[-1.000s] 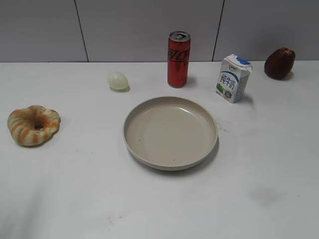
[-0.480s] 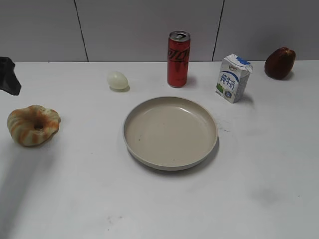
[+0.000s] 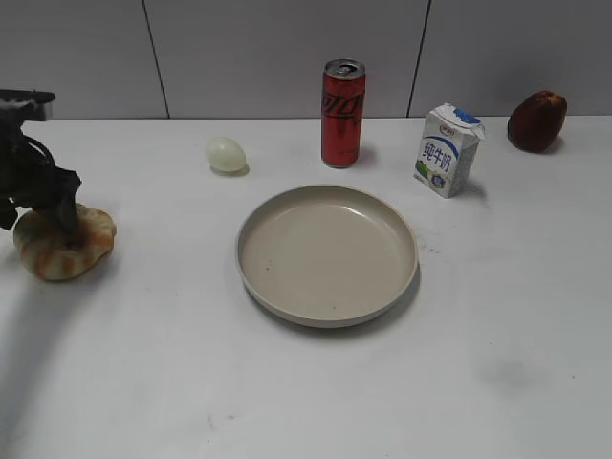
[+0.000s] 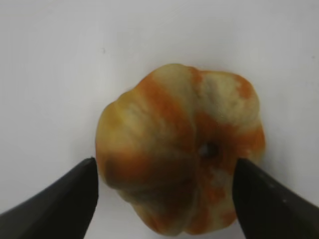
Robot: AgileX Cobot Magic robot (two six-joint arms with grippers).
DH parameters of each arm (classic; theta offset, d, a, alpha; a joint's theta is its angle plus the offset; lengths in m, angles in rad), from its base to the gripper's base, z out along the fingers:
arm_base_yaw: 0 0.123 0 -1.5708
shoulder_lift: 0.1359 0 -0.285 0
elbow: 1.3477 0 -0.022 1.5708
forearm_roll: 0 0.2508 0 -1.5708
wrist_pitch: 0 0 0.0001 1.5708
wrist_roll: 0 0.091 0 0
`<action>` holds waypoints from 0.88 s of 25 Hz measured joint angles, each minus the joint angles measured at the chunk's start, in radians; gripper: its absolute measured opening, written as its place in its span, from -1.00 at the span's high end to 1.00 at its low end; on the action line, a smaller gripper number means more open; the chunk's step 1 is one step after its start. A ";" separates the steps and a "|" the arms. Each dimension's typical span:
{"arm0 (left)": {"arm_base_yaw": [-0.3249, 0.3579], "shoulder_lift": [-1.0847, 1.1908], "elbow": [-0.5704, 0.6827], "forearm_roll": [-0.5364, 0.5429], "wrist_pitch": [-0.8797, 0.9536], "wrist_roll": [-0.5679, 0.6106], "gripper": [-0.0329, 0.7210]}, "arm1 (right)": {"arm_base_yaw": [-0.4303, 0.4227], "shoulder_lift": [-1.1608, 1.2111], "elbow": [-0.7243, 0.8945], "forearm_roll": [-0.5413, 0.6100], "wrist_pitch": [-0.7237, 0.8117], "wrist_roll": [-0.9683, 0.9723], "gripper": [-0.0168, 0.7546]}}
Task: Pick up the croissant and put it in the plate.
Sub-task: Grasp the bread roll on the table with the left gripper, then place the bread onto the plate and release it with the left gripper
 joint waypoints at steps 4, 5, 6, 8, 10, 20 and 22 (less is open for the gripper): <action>0.000 0.008 -0.007 0.001 -0.002 -0.002 -0.36 | 0.000 0.000 0.000 0.000 0.000 0.000 -0.53; 0.000 0.008 -0.009 0.001 -0.002 -0.002 -0.18 | 0.000 0.000 0.000 0.000 0.000 0.000 -0.53; 0.000 0.010 -0.014 0.002 0.003 -0.002 -0.02 | 0.000 0.000 0.000 0.000 0.000 0.000 -0.53; 0.000 0.015 -0.032 0.004 0.014 -0.002 0.32 | 0.000 0.000 0.000 0.000 0.000 0.000 -0.53; -0.003 0.017 -0.058 0.004 0.018 -0.002 0.34 | 0.000 0.000 0.000 0.000 0.000 0.000 -0.53; -0.216 0.003 -0.285 0.008 0.073 0.017 0.34 | 0.000 0.000 0.000 0.000 0.000 0.000 -0.53; -0.295 0.002 -0.319 0.007 0.043 0.018 0.34 | 0.000 0.000 0.000 0.000 0.000 0.000 -0.53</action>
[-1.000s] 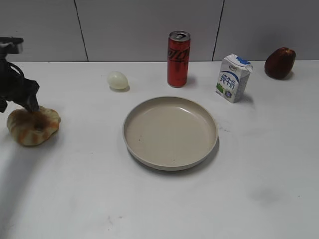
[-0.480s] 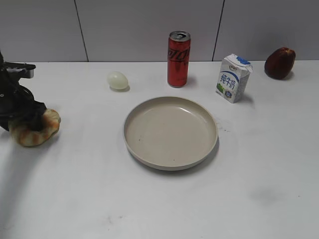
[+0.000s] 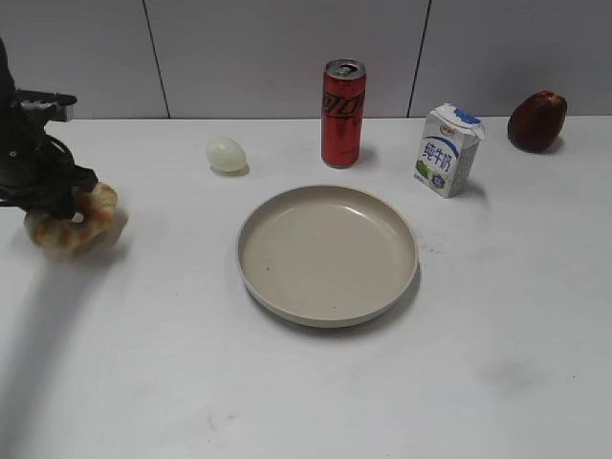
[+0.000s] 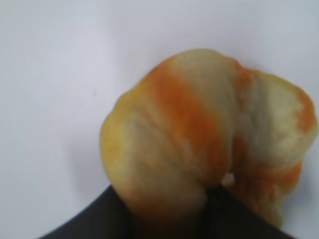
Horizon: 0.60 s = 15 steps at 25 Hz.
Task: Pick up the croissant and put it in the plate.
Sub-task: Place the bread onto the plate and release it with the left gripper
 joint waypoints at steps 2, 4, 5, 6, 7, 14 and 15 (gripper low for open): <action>-0.086 0.000 -0.026 -0.001 -0.035 0.000 0.34 | 0.000 0.000 0.000 0.000 0.000 0.000 -0.53; -0.161 0.003 -0.040 -0.014 -0.068 0.001 0.34 | 0.000 0.000 0.000 0.000 0.000 0.000 -0.53; -0.199 0.008 -0.042 -0.019 -0.088 0.001 0.34 | 0.000 0.000 0.000 0.000 0.000 0.000 -0.53; -0.234 0.015 -0.044 -0.020 -0.106 0.002 0.34 | 0.000 0.000 0.000 0.000 0.000 0.000 -0.53; -0.261 0.027 -0.045 -0.022 -0.125 0.002 0.34 | 0.000 0.000 0.000 0.000 0.000 0.000 -0.53; -0.345 0.142 -0.045 -0.039 -0.165 0.003 0.34 | 0.000 0.000 0.000 0.000 0.000 0.000 -0.53; -0.345 0.158 -0.045 -0.045 -0.161 0.003 0.34 | 0.000 0.000 0.000 0.000 0.000 0.000 -0.53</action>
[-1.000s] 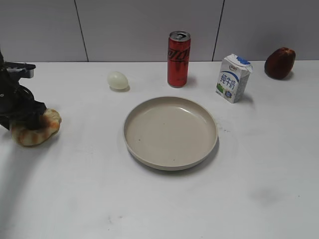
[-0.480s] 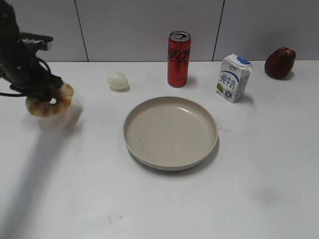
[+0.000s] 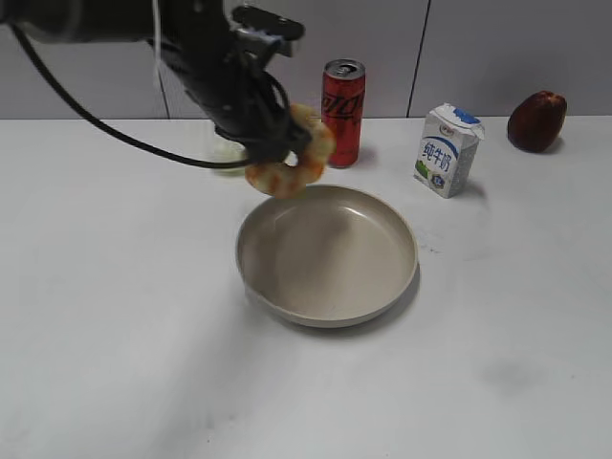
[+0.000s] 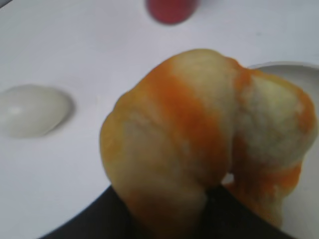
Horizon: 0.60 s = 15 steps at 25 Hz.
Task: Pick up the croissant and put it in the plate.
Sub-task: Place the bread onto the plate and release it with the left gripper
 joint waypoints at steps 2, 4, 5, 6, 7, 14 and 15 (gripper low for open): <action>0.000 0.022 0.000 -0.019 0.017 0.000 0.35 | 0.000 0.000 0.000 0.000 0.000 0.000 -0.53; 0.000 0.030 0.000 -0.038 0.034 0.000 0.16 | 0.000 0.000 0.000 0.000 0.000 0.000 -0.53; 0.000 0.030 -0.003 -0.048 0.041 0.000 -0.07 | 0.000 0.000 0.000 0.000 0.000 0.000 -0.53; 0.000 0.030 -0.009 -0.055 0.052 0.000 -0.35 | 0.000 0.000 0.000 0.000 0.000 0.000 -0.53; 0.000 0.030 -0.019 -0.057 0.063 0.000 -0.54 | 0.000 0.000 0.000 0.000 0.000 0.000 -0.53; 0.014 0.028 -0.147 -0.061 0.250 0.000 -0.68 | 0.000 0.000 0.000 0.000 0.000 0.000 -0.53; 0.018 0.028 -0.169 -0.061 0.285 0.000 -0.68 | 0.000 0.000 0.000 0.000 0.000 0.000 -0.53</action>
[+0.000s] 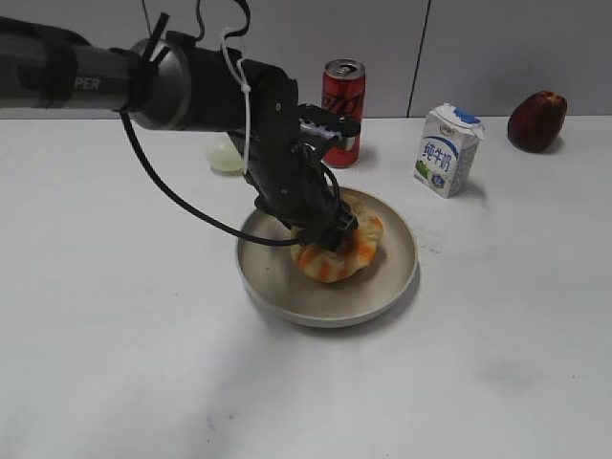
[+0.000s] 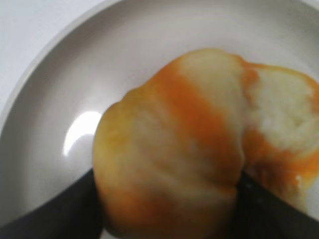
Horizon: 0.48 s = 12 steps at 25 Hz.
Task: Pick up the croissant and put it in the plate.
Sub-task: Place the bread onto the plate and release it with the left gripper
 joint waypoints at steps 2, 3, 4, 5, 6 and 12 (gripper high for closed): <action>0.009 0.000 -0.044 0.000 0.072 0.000 -0.66 | 0.000 0.000 0.000 0.000 0.000 0.000 -0.53; 0.016 0.000 -0.070 0.000 0.103 0.000 -0.66 | 0.000 0.000 0.000 0.000 0.000 0.000 -0.53; 0.023 0.000 -0.097 0.000 0.140 0.000 -0.66 | 0.000 0.000 0.000 0.000 0.000 0.000 -0.53; 0.031 0.000 -0.120 0.001 0.174 0.000 -0.66 | 0.000 0.000 0.000 0.000 0.000 0.000 -0.53; 0.040 0.000 -0.145 0.001 0.205 0.000 -0.66 | 0.000 0.000 0.000 0.000 0.000 0.000 -0.53; 0.157 -0.006 -0.180 0.002 0.263 -0.008 -0.65 | 0.000 0.000 0.000 0.000 0.000 0.000 -0.53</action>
